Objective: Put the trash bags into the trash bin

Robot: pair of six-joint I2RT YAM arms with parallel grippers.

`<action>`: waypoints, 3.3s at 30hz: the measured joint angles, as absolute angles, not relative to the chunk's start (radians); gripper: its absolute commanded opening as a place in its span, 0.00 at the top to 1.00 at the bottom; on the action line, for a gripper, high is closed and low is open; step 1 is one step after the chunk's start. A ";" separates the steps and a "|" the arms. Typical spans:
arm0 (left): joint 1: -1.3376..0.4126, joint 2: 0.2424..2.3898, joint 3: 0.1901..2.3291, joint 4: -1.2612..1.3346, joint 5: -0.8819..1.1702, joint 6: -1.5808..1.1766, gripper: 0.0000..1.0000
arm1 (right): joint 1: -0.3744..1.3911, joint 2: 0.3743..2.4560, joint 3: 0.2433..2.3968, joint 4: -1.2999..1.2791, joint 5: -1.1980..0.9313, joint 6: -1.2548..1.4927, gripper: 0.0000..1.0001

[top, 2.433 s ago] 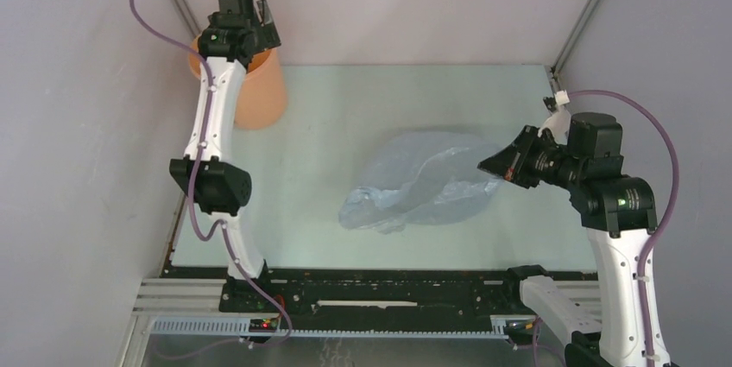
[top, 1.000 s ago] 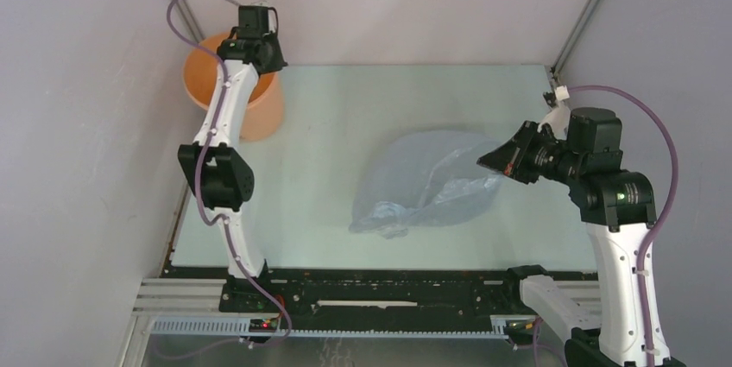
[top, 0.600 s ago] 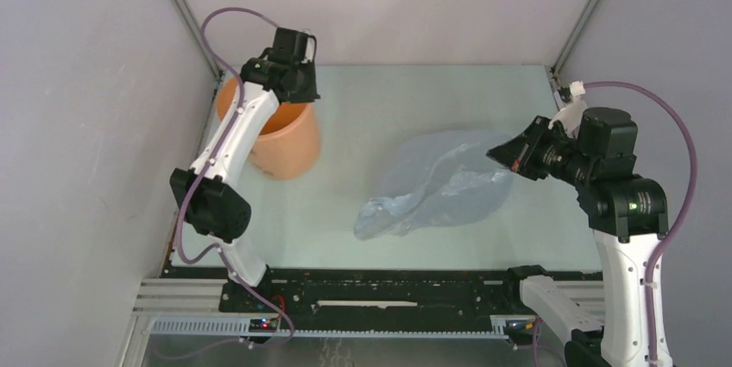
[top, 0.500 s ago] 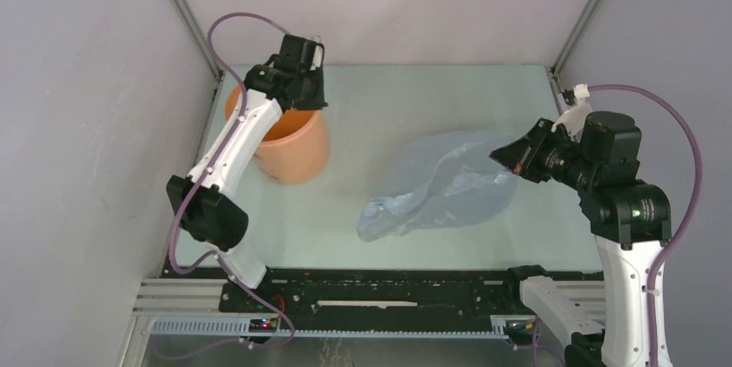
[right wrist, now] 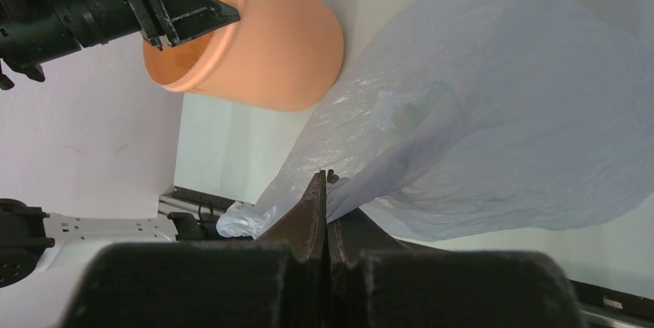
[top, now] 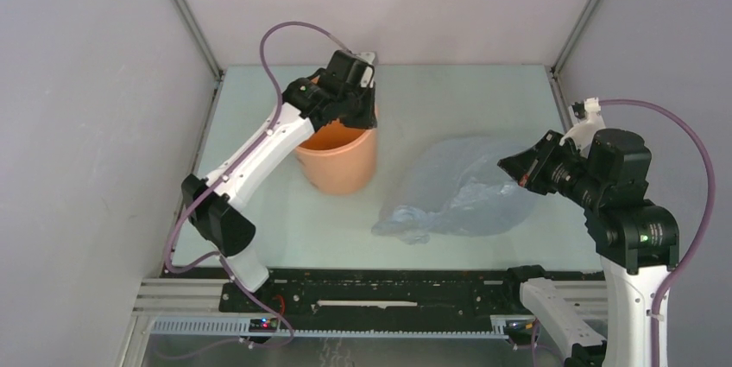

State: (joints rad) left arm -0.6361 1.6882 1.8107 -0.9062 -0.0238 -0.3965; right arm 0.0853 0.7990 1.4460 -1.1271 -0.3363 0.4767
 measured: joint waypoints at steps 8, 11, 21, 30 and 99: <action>-0.654 1.702 1.839 -0.899 0.053 -0.420 0.23 | 0.085 0.789 1.444 -1.144 -0.323 0.467 1.00; -0.654 1.679 1.851 -0.899 0.077 -0.424 0.17 | 0.085 0.788 1.444 -1.145 -0.322 0.456 1.00; -0.716 1.371 1.768 -0.760 0.270 -0.384 0.02 | 0.085 0.790 1.444 -1.145 -0.332 0.427 1.00; -0.977 1.141 1.378 -0.646 0.345 -0.200 0.00 | 0.085 0.790 1.444 -1.145 -0.354 0.420 1.00; -1.031 1.343 2.192 -0.517 -0.422 0.042 1.00 | 0.157 1.110 1.748 -0.672 -0.682 0.784 0.98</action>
State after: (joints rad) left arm -1.0309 1.3426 2.1918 -0.5175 -0.4221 0.0418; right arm 0.1566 1.1099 1.7481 -0.6720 -0.6819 0.7841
